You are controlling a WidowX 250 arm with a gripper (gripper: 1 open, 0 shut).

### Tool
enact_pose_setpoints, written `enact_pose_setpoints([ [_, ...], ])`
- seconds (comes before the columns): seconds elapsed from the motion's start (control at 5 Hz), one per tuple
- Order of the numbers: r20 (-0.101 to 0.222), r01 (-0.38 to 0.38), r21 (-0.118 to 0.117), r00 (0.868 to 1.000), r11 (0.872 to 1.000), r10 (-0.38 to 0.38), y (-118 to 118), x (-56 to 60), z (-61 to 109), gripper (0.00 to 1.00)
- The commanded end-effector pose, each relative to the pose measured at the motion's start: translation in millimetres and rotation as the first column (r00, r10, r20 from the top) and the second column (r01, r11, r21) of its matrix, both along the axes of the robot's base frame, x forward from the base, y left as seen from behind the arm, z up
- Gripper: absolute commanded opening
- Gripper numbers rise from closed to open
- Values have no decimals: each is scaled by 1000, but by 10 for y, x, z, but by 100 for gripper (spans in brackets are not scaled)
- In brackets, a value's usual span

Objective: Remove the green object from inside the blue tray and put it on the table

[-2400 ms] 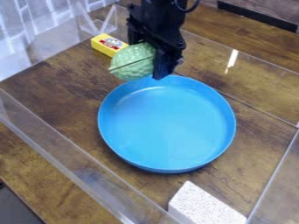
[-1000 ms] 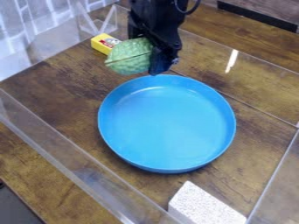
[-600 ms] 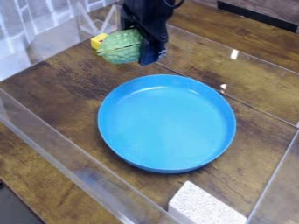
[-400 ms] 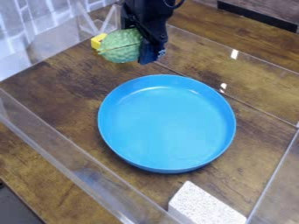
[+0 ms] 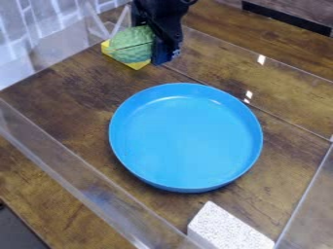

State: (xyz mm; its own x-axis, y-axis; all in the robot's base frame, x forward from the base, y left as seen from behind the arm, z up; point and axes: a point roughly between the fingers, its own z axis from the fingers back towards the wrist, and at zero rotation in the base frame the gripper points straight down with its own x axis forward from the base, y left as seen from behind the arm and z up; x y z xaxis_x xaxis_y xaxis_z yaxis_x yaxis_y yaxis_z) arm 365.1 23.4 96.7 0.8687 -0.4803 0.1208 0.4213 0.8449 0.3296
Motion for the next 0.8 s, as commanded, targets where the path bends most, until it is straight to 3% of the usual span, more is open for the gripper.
enact_pose_setpoints([
  [0.0, 71, -9, 0, 997, 1000, 9, 26, 53, 192, 0],
  [0.6, 88, 2, 4, 996, 1000, -2, -66, -23, 132, 0],
])
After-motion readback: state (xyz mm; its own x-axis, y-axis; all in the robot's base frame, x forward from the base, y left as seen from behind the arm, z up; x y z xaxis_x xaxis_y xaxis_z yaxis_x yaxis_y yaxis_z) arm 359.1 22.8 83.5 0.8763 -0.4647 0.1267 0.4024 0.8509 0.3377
